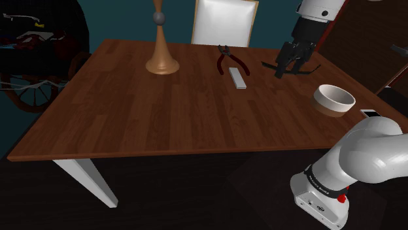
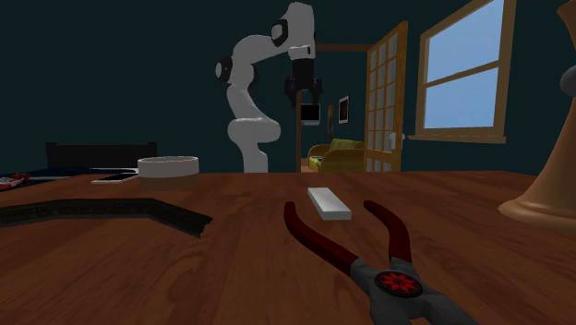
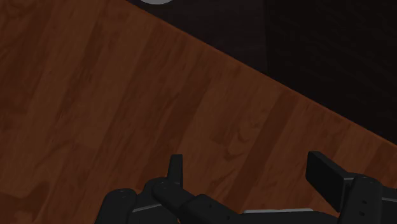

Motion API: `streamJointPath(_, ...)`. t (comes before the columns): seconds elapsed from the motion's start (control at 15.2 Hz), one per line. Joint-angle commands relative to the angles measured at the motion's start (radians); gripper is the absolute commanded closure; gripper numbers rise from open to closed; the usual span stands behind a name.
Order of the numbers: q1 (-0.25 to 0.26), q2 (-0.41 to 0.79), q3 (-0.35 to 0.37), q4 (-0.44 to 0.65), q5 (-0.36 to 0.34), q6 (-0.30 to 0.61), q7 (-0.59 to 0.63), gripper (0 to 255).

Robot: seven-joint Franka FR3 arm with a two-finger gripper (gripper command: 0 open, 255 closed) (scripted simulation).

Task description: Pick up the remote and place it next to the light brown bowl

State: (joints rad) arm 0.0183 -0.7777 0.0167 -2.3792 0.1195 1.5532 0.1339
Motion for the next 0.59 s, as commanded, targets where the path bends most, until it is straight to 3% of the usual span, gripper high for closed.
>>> streamJointPath(0.0, 0.000, 0.000, 0.000, 0.000, 0.000, 0.000, 0.000, 0)
streamJointPath(0.53, -0.047, 0.242, -0.027, 0.028, -0.047, 0.223, -0.014, 0)
